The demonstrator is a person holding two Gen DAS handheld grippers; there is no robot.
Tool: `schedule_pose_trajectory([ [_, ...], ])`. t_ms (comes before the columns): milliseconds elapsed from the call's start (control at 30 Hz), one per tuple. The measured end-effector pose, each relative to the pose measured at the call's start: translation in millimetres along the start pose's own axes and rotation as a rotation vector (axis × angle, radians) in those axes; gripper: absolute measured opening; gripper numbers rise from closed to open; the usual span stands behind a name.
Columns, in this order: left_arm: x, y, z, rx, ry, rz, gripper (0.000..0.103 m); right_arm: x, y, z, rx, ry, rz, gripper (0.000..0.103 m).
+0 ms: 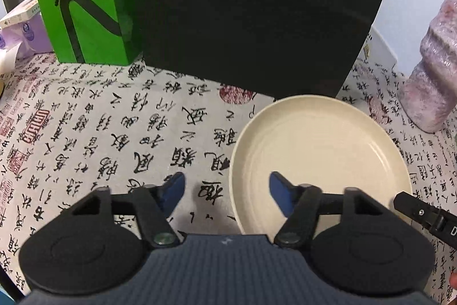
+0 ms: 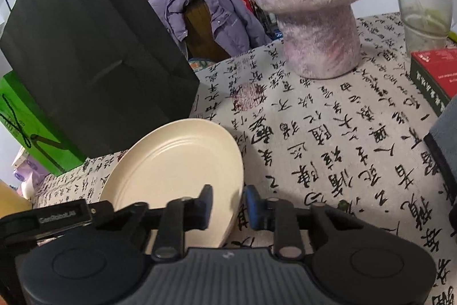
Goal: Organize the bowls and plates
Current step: 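Close both tools on the rim of the cream plate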
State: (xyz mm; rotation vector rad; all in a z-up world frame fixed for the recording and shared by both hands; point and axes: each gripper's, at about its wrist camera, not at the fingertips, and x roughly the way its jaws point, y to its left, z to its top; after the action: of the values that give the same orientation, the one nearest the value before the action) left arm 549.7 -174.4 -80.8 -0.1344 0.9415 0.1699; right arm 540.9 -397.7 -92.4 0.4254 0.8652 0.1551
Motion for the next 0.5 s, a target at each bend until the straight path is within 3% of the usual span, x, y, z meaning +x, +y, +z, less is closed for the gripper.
schedule_pose_trajectory([
  [100, 8.1, -2.3, 0.1, 0.012, 0.041, 0.006, 0.039, 1.1, -2.0, -0.4, 0.005, 0.01, 0.001, 0.015],
  [133, 9.9, -2.8, -0.5, 0.016, 0.044, 0.001, 0.038, 1.2, -3.1, -0.5, 0.008, 0.011, 0.003, 0.014],
  [233, 10.5, -4.8, 0.4, 0.021, 0.042, -0.037, 0.02, 2.0, -5.4, -1.0, 0.014, 0.014, 0.009, 0.012],
  [500, 8.0, -9.9, -0.9, 0.052, 0.01, 0.0, 0.015, 1.1, 1.4, -3.1, -0.037, -0.001, -0.011, 0.01],
])
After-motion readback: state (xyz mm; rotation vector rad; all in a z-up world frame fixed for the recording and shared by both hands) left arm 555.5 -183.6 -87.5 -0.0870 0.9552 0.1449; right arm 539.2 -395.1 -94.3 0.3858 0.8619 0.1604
